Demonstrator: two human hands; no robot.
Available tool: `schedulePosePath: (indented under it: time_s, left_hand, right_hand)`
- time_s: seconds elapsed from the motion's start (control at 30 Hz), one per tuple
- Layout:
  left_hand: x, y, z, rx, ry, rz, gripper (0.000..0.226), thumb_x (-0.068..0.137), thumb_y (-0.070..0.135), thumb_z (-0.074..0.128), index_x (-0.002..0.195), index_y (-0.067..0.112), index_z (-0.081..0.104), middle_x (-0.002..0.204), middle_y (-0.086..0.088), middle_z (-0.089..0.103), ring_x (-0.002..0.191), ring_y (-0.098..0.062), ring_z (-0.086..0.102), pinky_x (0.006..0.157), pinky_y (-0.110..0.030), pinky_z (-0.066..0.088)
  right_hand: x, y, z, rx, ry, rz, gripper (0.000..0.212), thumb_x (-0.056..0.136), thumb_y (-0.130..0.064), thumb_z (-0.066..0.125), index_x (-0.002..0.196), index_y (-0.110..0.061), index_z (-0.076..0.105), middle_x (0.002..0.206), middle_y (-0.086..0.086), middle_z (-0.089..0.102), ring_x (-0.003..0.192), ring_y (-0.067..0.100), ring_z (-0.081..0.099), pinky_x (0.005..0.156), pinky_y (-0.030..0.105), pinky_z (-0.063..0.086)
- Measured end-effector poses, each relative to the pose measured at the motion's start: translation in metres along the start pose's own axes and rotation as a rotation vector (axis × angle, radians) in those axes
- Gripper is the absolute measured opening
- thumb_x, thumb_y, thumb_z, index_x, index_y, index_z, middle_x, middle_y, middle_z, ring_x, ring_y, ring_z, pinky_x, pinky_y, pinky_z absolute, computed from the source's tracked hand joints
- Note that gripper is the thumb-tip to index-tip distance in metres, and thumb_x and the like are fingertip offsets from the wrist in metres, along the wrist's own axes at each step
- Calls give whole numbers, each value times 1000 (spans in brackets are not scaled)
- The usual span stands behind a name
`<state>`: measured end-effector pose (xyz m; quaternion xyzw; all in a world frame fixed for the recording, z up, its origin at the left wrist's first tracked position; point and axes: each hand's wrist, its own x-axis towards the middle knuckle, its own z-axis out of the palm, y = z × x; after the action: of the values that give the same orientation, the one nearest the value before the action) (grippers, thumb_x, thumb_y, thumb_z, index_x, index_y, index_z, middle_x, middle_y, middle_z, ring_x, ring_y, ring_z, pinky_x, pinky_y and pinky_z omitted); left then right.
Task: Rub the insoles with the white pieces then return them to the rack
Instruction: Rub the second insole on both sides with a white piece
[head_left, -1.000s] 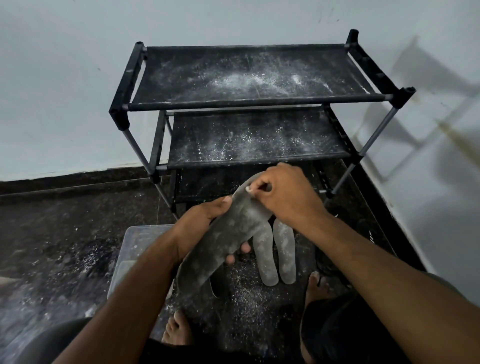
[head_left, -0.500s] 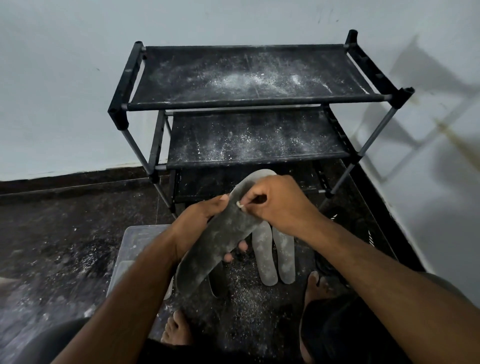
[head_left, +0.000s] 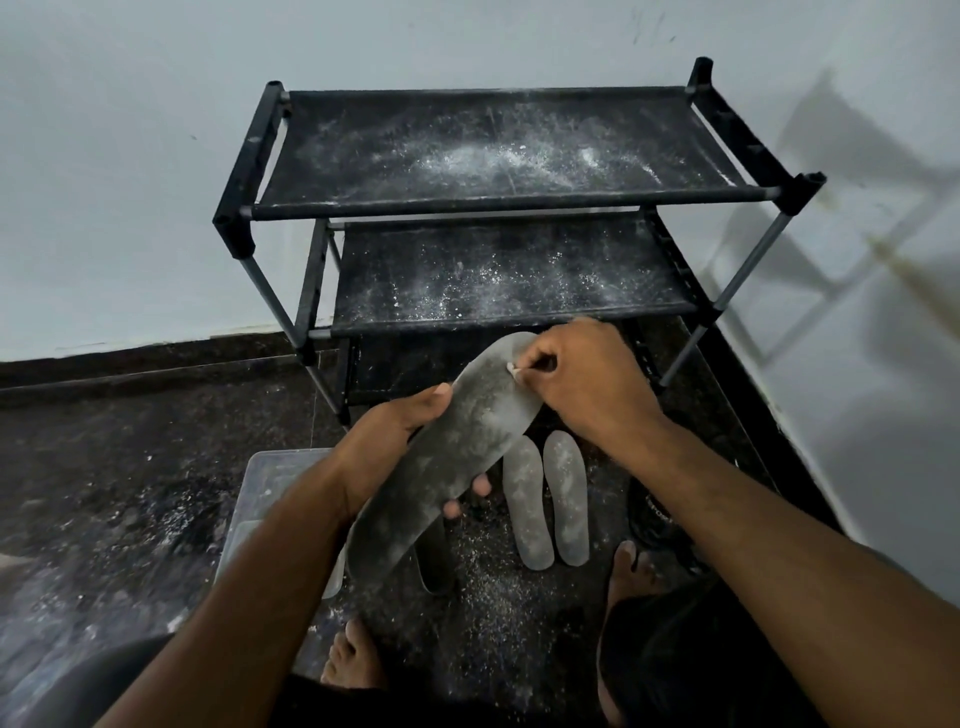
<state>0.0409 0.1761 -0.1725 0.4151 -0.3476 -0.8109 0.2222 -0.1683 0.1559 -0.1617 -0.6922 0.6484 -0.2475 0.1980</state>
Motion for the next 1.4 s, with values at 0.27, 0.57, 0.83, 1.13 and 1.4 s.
schedulePosePath:
  time_s: [0.27, 0.57, 0.83, 1.13, 1.4]
  left_hand:
    - [3, -2, -3, -3, 6, 7, 50, 108, 40, 36, 142, 7, 52, 91, -27, 68, 70, -37, 65, 52, -36, 52]
    - [5, -4, -4, 26, 57, 21, 50, 110, 41, 36, 139, 4, 53, 96, -29, 68, 71, -37, 66, 54, -37, 53]
    - [6, -3, -4, 23, 75, 36, 49, 110, 40, 35, 141, 7, 53, 107, -28, 68, 76, -39, 66, 54, -38, 54]
    - [5, -3, 0, 52, 94, 40, 50, 110, 39, 34, 138, 2, 53, 96, -27, 71, 70, -37, 67, 52, -37, 53]
    - [6, -3, 1, 54, 122, 31, 51, 109, 39, 34, 138, 1, 52, 95, -25, 72, 69, -37, 67, 52, -37, 52]
  right_hand:
    - [-6, -5, 5, -19, -105, -25, 4, 83, -29, 76, 87, -30, 76, 84, -18, 63, 72, 0, 61, 72, 24, 57]
    - [-6, -4, 9, -23, -195, -56, 3, 83, -29, 76, 86, -29, 76, 80, -18, 63, 71, 3, 62, 71, 28, 57]
    - [-15, -14, 15, 25, -281, -126, 3, 83, -26, 76, 85, -28, 76, 75, -22, 59, 70, -2, 61, 71, 27, 56]
    - [-15, -17, 17, 70, -241, -63, 2, 83, -27, 77, 82, -27, 76, 79, -15, 67, 67, 3, 65, 67, 30, 59]
    - [-20, -21, 19, 63, -267, -89, 3, 83, -27, 77, 86, -27, 76, 83, -12, 67, 69, 4, 63, 66, 30, 58]
